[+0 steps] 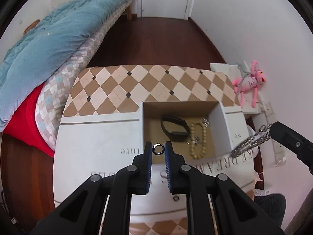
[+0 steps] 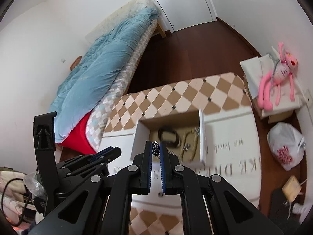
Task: Organize jewelry
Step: 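Carry the bracelet and ring into the box and release both, then withdraw both tools from the box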
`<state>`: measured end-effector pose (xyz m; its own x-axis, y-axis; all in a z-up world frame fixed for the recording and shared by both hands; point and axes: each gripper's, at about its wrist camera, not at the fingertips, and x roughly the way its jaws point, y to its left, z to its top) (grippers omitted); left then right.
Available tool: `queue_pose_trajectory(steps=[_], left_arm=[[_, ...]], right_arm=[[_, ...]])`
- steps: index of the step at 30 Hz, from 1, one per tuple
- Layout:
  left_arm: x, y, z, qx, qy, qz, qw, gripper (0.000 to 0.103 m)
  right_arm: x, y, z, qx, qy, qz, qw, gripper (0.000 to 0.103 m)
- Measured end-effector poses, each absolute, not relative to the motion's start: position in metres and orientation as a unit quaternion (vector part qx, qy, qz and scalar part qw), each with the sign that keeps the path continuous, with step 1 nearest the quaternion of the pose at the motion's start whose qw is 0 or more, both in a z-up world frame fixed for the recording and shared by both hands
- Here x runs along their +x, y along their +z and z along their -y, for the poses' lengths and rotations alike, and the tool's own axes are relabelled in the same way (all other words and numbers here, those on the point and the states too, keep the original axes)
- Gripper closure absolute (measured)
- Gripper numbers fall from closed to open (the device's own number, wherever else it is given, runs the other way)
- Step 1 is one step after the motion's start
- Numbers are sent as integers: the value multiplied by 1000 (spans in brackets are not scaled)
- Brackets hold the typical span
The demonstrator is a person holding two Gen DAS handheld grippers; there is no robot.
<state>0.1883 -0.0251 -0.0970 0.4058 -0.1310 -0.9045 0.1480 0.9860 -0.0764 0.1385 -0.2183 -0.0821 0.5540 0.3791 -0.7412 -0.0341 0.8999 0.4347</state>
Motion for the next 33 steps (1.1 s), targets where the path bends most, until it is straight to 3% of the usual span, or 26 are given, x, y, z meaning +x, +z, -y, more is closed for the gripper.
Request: queue_pose_trajectory(steps=[14, 16, 19, 20, 21, 23, 27, 31, 33], left_arm=[[258, -139, 22, 7, -55, -605, 794, 87], [264, -139, 20, 10, -46, -606, 794, 76], [266, -135, 16, 7, -39, -601, 798, 40], [267, -134, 14, 6, -35, -598, 801, 23], [267, -133, 12, 7, -33, -597, 802, 16], [267, -132, 8, 9, -25, -596, 803, 16], [258, -131, 2, 10, -14, -586, 810, 7], [245, -133, 2, 19, -7, -577, 816, 7], [238, -134, 1, 22, -3, -574, 818, 5]], right_arm=[[215, -136, 219, 151, 82, -551, 817, 95], [222, -144, 219, 146, 72, -565, 809, 94], [226, -151, 216, 124, 57, -583, 801, 94], [227, -152, 216, 117, 55, -587, 799, 93], [228, -155, 216, 112, 48, -593, 796, 91], [229, -158, 218, 110, 44, -599, 792, 73], [225, -161, 218, 91, 31, -599, 795, 55], [222, -170, 213, 60, 20, -604, 794, 7], [219, -175, 209, 35, 7, -604, 796, 2]])
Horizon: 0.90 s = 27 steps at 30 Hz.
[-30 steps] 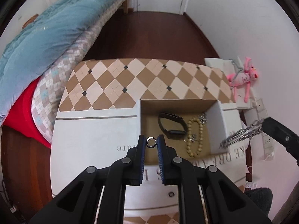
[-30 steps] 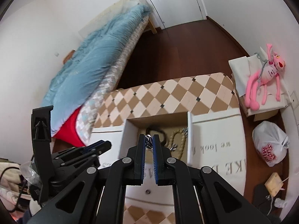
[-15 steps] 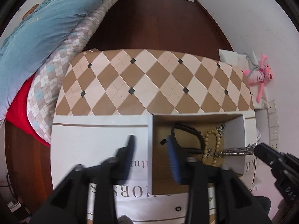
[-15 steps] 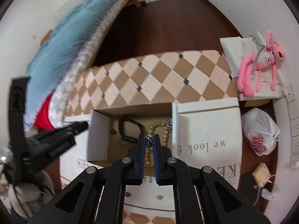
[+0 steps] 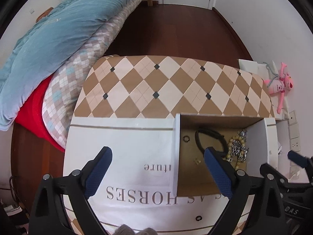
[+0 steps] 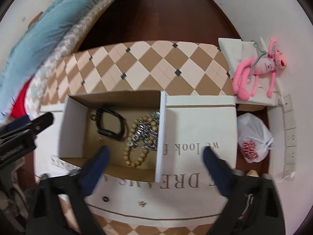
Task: Organize jewelry
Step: 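Withdraw both tools from the box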
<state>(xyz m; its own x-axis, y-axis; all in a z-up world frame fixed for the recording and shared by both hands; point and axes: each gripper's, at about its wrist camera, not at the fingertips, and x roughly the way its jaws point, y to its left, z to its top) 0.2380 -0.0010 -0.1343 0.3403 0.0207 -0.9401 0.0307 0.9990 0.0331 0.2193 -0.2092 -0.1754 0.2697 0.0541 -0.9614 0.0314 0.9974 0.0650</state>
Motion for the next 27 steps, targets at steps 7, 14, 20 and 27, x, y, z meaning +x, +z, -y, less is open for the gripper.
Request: queue_pose_trajectory(steps=[7, 14, 20, 27], left_arm=[[213, -136, 3, 26, 1, -565, 824, 1], [193, -122, 4, 22, 2, -551, 834, 1], [168, -101, 3, 22, 22, -522, 852, 1], [138, -79, 7, 23, 11, -495, 869, 1]], right_arm=[[211, -179, 204, 7, -13, -594, 804, 2], [195, -164, 206, 15, -17, -577, 816, 2], [171, -140, 208, 21, -25, -545, 838, 2], [137, -115, 216, 30, -39, -509, 859, 2]])
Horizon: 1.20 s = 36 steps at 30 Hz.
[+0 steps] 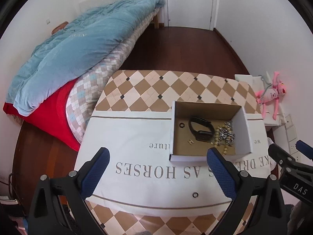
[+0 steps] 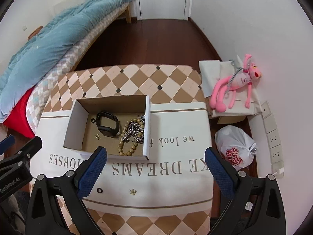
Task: Organize jewelry
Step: 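Grasp a black ring with the left gripper while the right approaches the gold charm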
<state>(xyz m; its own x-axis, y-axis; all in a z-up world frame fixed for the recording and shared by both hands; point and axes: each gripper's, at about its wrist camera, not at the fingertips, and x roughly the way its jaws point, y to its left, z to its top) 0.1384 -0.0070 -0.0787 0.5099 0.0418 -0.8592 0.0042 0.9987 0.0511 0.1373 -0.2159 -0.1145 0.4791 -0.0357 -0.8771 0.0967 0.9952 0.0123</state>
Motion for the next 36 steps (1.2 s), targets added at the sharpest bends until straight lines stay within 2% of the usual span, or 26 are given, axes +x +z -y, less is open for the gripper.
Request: queue_pose_trajectory(steps=[12, 15, 18, 23, 25, 28, 31, 32, 33, 35, 36], left_arm=[[99, -45, 9, 15, 5, -465, 885, 1], [95, -54, 6, 24, 22, -463, 886, 1], [95, -83, 0, 31, 40, -483, 874, 1], [93, -143, -8, 41, 53, -524, 849, 1], [92, -161, -11, 48, 59, -536, 841, 1], [92, -183, -15, 53, 63, -557, 826, 1], [91, -198, -17, 54, 63, -569, 818, 1], [90, -200, -17, 56, 63, -570, 817, 1], [90, -201, -16, 59, 60, -564, 821, 1], [89, -205, -14, 66, 58, -566, 820, 1], [89, -206, -13, 68, 58, -567, 819, 1]], right_arm=[[84, -61, 214, 32, -44, -443, 895, 2], [77, -66, 210, 31, -40, -451, 891, 2], [76, -93, 208, 38, -30, -478, 877, 2], [82, -169, 203, 67, -8, -536, 841, 36], [83, -197, 202, 85, 3, -553, 829, 43], [84, -227, 193, 86, 12, -562, 822, 46], [83, -246, 181, 77, 19, -565, 822, 58], [83, -251, 178, 72, 20, -566, 821, 66], [85, -256, 176, 68, 21, -570, 818, 70], [82, -260, 171, 43, 7, -559, 828, 92], [80, -260, 168, 31, 5, -553, 833, 96]])
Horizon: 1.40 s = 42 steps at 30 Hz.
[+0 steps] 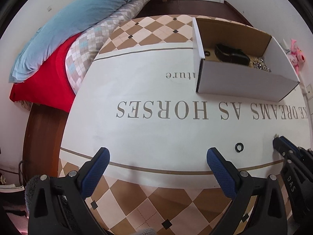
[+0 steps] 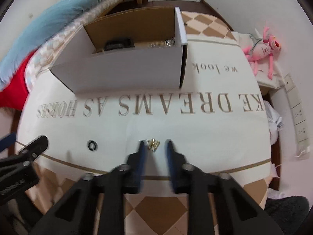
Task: Organize jewelry
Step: 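Grasp a black ring with the left gripper while the right approaches the gold charm, then grasp the gold charm with the right gripper while the left holds the black ring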
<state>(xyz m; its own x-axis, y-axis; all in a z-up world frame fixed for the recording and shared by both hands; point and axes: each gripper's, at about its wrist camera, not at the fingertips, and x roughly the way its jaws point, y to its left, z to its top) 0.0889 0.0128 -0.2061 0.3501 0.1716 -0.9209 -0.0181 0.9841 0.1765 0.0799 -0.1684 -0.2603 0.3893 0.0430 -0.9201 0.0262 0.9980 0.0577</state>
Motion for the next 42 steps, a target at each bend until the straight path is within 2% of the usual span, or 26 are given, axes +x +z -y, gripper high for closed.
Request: queue_pose_trajectory(steps=[1, 15, 16, 25, 27, 29, 42], left_arm=[[89, -207, -12, 68, 57, -568, 818, 1], [90, -220, 35, 67, -16, -583, 810, 4], [90, -221, 40, 71, -21, -583, 809, 7], [90, -229, 63, 90, -49, -577, 810, 65], [87, -228, 70, 90, -56, -573, 813, 85], [87, -228, 75, 95, -65, -571, 813, 97], [91, -212, 60, 88, -60, -554, 826, 100]], right_arm=[[79, -260, 167, 27, 6, -548, 836, 103], [60, -239, 220, 135, 8, -533, 835, 103], [61, -238, 221, 139, 6, -533, 834, 103], [66, -247, 234, 142, -14, -549, 824, 103], [66, -248, 236, 144, -16, -550, 823, 103], [67, -248, 237, 143, -20, -551, 822, 103], [70, -236, 239, 151, -20, -542, 827, 102]])
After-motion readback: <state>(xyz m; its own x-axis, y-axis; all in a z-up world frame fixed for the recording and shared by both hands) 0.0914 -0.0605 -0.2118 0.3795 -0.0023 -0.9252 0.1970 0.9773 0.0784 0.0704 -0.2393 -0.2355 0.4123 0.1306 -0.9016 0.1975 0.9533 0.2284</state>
